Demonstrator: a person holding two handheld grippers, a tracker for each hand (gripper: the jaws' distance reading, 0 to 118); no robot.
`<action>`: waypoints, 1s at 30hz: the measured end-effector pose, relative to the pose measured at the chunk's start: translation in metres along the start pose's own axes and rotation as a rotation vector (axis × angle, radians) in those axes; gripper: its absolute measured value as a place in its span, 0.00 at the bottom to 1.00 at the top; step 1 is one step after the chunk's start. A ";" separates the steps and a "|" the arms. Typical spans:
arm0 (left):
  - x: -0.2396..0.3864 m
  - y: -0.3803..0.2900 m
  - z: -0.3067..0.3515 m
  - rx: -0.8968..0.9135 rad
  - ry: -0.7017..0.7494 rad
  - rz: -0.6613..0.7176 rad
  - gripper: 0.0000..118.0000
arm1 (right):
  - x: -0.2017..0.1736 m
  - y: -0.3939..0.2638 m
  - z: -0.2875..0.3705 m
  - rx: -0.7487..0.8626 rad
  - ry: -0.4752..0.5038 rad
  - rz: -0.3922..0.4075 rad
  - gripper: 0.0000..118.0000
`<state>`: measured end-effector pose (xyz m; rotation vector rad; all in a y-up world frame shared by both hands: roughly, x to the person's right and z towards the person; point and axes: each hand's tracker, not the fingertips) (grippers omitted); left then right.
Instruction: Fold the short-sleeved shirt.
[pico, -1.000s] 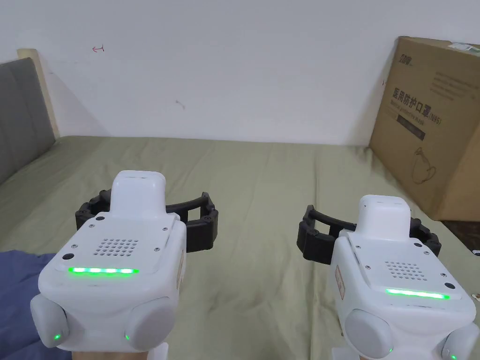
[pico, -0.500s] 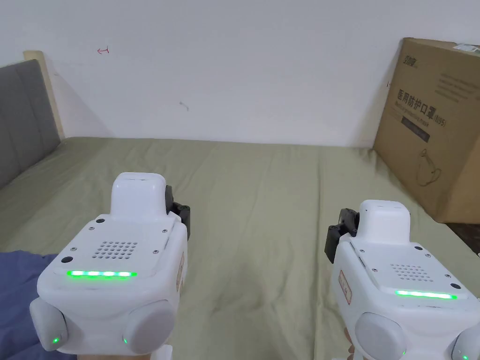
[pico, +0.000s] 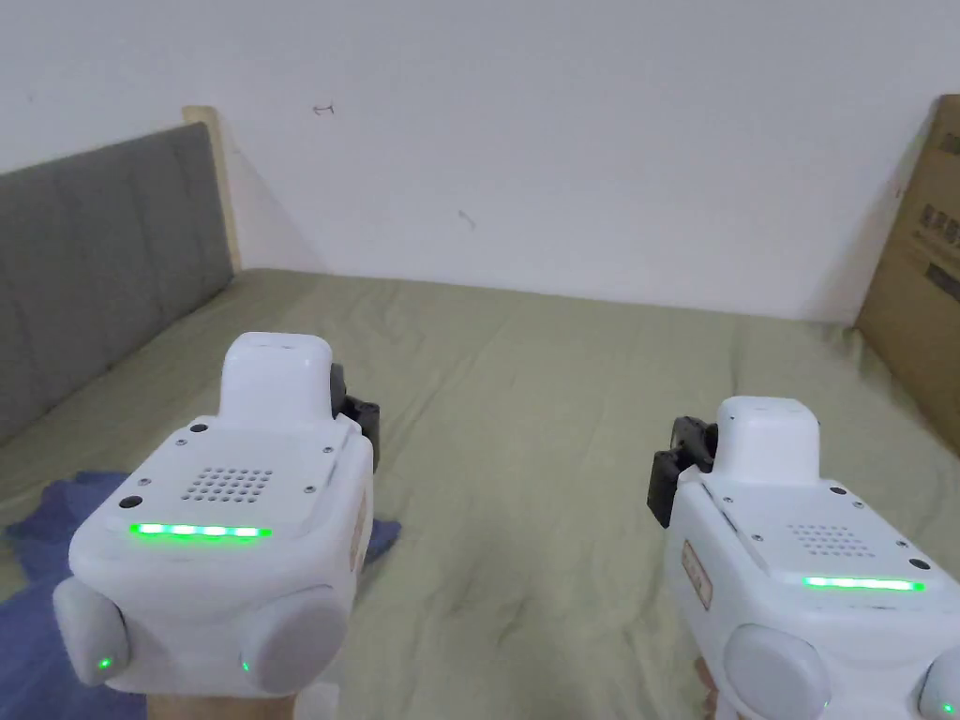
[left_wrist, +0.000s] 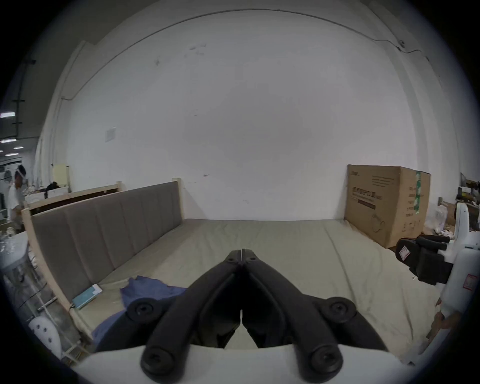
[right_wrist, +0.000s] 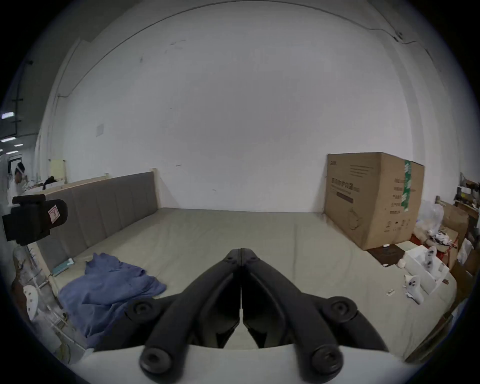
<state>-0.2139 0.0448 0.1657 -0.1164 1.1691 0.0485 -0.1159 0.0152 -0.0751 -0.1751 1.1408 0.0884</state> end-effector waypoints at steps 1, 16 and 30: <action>-0.010 0.000 0.003 -0.003 0.022 0.002 0.00 | -0.007 0.000 -0.003 -0.006 0.023 0.003 0.00; -0.101 -0.037 0.000 -0.169 0.236 0.044 0.00 | -0.080 -0.020 -0.024 -0.095 0.221 0.023 0.00; -0.124 -0.158 -0.126 -0.676 0.126 0.206 0.97 | -0.064 -0.050 -0.061 -0.234 0.168 0.000 0.00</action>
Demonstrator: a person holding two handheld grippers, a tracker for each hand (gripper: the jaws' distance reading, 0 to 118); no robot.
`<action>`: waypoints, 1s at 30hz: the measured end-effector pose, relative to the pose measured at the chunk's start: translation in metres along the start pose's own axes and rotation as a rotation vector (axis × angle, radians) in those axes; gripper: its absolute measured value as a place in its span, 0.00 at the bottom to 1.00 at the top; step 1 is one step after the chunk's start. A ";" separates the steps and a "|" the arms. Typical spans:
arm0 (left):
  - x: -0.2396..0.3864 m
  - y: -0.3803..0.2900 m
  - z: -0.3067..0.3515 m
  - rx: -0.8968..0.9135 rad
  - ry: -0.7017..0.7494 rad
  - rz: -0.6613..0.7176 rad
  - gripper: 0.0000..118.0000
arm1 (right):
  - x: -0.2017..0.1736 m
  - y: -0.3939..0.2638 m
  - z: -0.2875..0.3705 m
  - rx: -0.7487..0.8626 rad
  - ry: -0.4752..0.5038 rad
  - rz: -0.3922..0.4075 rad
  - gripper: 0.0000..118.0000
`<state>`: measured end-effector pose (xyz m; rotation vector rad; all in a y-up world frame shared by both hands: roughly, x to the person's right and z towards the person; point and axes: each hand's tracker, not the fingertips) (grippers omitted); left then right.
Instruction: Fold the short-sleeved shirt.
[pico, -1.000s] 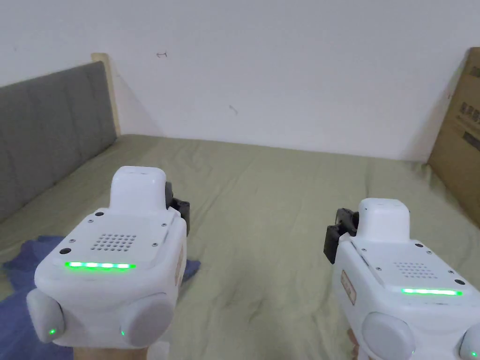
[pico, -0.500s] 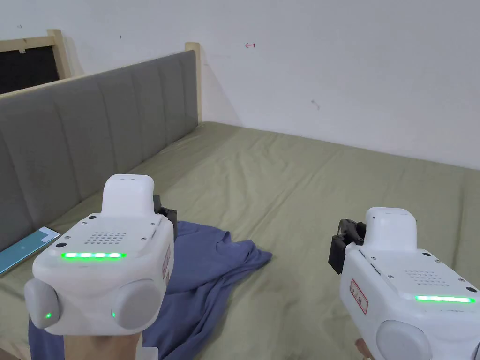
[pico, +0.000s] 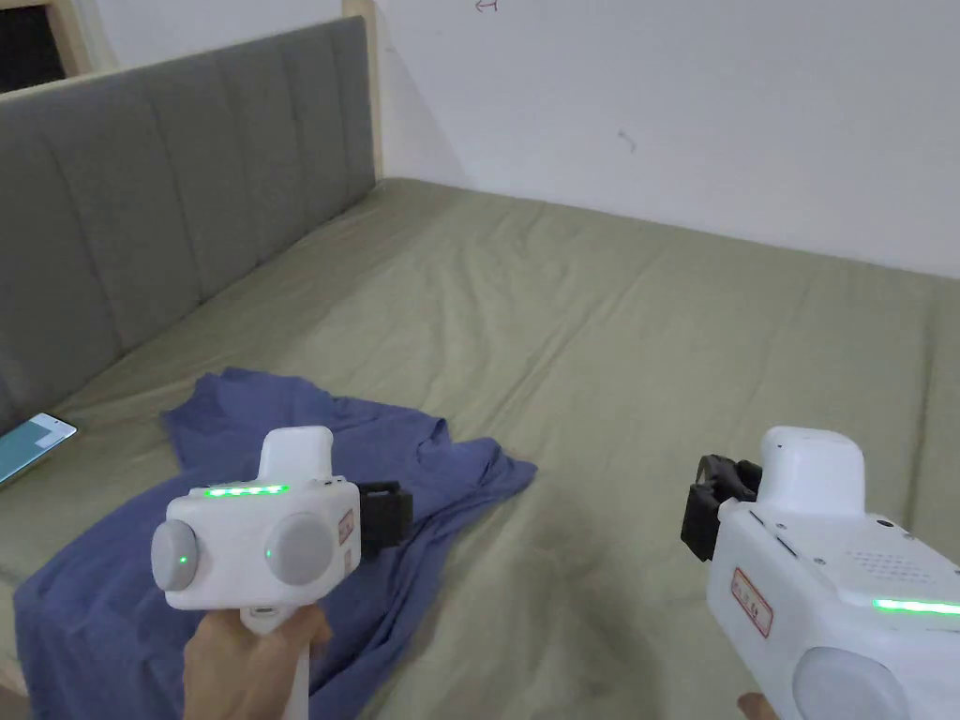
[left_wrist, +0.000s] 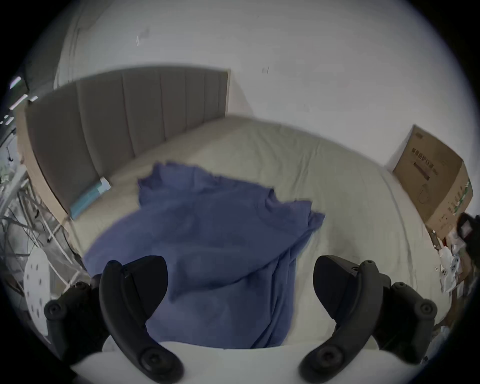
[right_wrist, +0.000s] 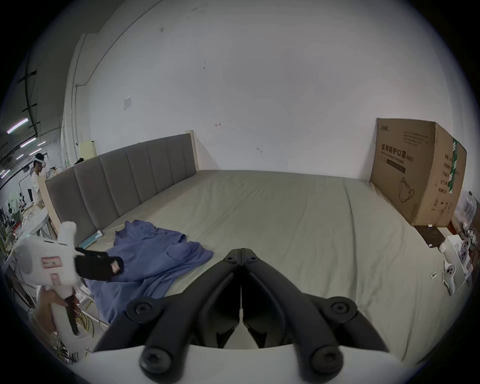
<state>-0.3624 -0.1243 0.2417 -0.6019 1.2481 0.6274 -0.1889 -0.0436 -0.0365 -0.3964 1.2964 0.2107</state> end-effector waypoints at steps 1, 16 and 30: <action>0.000 -0.002 -0.015 -0.029 -0.003 -0.006 0.97 | 0.000 -0.002 -0.004 -0.010 -0.004 0.003 0.00; -0.009 0.002 -0.087 -0.218 -0.029 -0.016 0.47 | 0.029 -0.031 -0.043 -0.147 -0.059 -0.087 0.00; -0.010 0.045 -0.044 -0.152 -0.130 0.168 0.07 | 0.060 -0.022 -0.018 -0.098 -0.093 -0.171 0.00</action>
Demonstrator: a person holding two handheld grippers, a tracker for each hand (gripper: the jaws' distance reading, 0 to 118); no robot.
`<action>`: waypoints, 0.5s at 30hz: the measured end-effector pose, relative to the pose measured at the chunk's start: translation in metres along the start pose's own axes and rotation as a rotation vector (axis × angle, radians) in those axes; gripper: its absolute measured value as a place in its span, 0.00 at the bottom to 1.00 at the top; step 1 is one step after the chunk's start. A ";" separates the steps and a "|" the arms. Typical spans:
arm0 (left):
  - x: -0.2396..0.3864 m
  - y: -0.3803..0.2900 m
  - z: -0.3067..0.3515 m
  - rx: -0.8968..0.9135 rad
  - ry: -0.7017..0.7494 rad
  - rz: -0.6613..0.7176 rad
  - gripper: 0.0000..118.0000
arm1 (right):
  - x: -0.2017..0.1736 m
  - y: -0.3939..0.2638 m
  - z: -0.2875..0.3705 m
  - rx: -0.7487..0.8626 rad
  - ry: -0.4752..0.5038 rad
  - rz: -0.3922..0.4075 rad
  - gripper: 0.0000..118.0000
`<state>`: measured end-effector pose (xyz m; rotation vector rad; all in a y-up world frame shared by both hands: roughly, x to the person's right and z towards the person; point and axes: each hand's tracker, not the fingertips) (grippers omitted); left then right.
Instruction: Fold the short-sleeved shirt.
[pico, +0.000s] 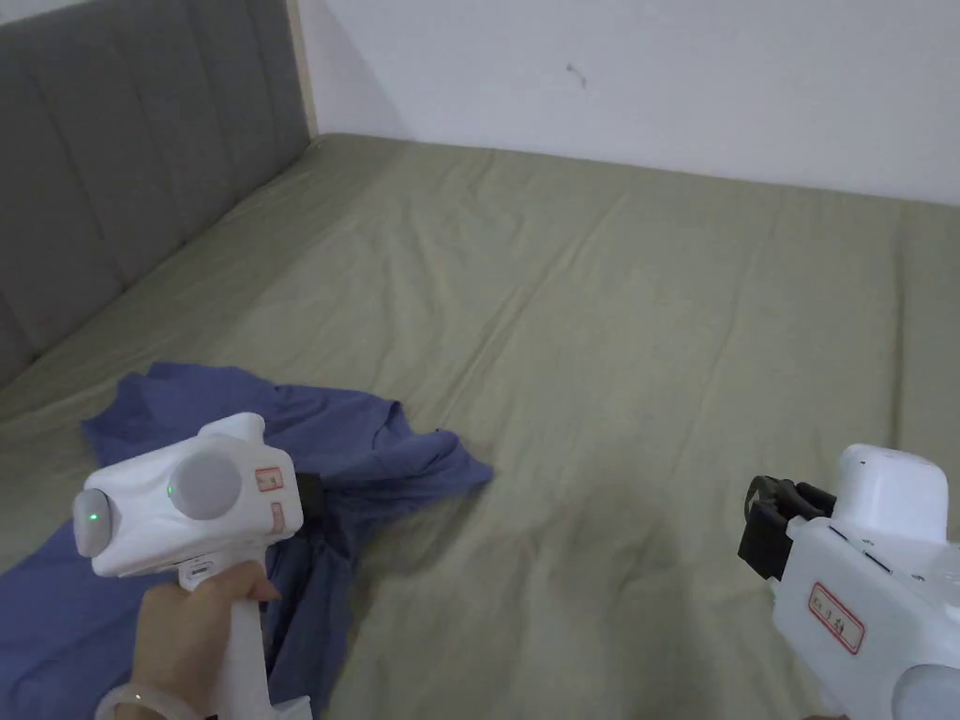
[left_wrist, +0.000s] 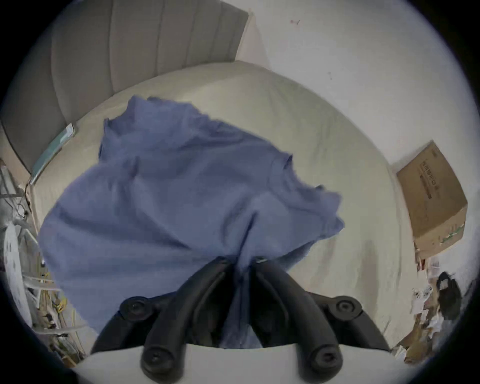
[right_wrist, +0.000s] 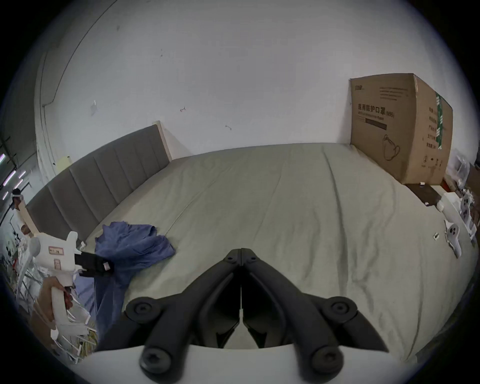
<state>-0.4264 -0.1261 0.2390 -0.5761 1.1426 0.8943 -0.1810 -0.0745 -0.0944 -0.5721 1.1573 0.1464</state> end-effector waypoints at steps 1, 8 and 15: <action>0.008 0.005 0.007 0.012 -0.014 -0.020 0.07 | 0.002 0.000 0.003 0.005 -0.009 0.001 0.00; 0.108 0.025 0.058 0.102 -0.232 -0.156 0.07 | 0.031 0.004 0.034 0.056 -0.050 -0.071 0.00; 0.265 -0.008 0.101 0.093 -0.586 -0.385 0.07 | 0.087 0.016 0.084 0.180 -0.162 -0.176 0.00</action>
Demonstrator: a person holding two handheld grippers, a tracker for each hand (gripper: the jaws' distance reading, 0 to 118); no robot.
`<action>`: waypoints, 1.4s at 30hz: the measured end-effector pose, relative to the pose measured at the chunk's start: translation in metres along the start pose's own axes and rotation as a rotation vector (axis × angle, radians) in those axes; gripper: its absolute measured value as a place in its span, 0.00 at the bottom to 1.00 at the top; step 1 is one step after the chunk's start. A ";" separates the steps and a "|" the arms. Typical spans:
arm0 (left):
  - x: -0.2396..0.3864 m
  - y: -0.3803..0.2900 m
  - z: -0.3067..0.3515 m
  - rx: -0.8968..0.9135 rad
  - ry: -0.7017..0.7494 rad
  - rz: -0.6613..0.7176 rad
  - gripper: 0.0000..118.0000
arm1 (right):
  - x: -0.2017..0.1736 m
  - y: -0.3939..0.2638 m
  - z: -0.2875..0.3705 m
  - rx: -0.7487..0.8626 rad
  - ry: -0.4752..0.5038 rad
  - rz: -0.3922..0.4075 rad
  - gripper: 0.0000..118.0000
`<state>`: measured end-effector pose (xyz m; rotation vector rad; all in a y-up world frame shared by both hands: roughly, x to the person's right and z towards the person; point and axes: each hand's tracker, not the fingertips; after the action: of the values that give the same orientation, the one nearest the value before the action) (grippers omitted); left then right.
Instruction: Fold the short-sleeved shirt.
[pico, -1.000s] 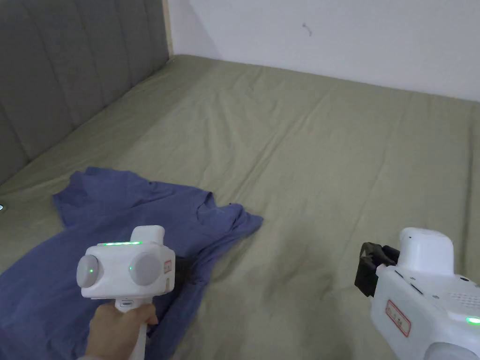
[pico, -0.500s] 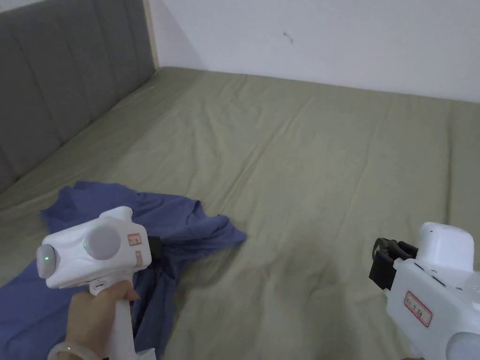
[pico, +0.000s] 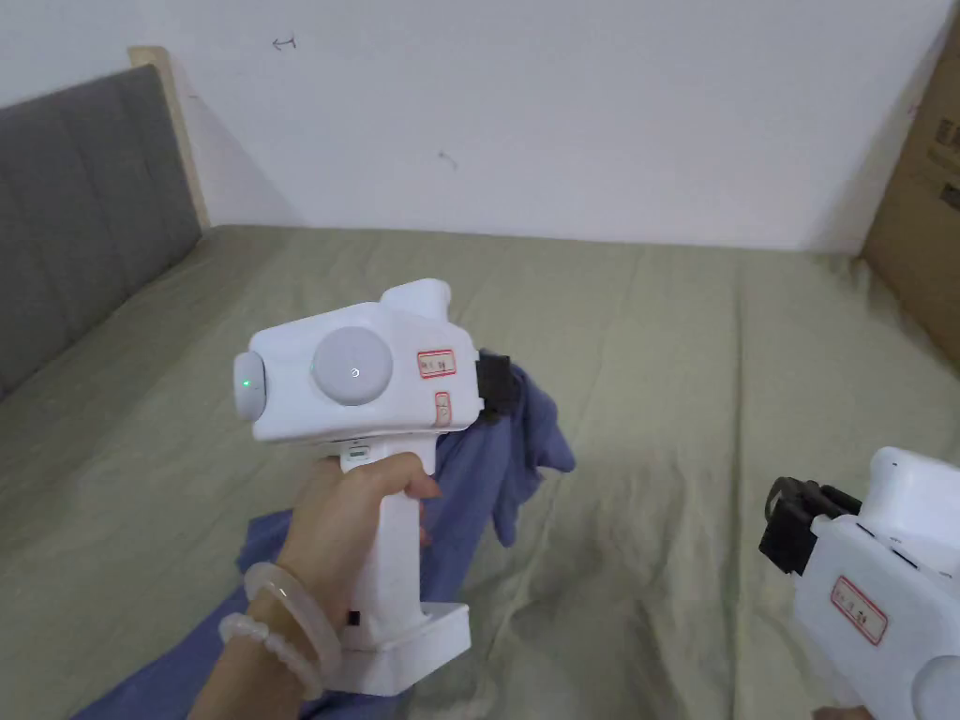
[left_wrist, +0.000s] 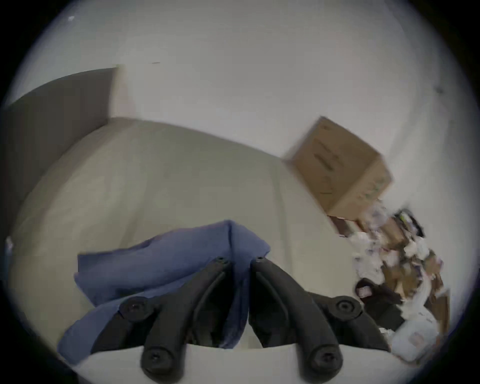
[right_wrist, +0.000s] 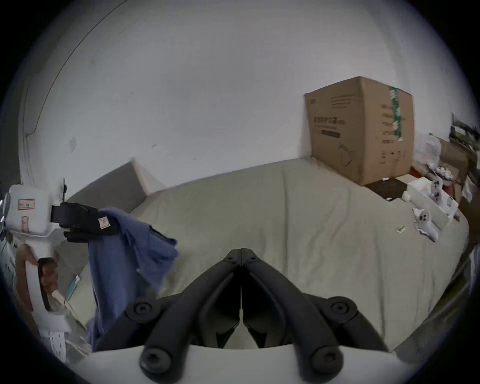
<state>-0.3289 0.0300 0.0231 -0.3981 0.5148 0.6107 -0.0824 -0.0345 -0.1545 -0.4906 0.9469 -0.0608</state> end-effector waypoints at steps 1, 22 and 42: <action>0.017 0.000 -0.007 -0.009 -0.069 -0.012 0.07 | 0.010 0.004 0.004 0.017 -0.017 -0.026 0.00; 0.083 -0.202 -0.142 -0.531 -0.140 -0.040 0.07 | 0.112 0.000 0.040 0.038 -0.174 -0.159 0.00; -0.063 -0.165 0.029 -0.247 0.175 0.011 0.00 | 0.039 -0.011 0.017 -0.056 -0.037 -0.017 0.00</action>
<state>-0.2595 -0.1075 0.1149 -0.6874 0.6111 0.6561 -0.0443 -0.0479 -0.1713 -0.5496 0.9100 -0.0407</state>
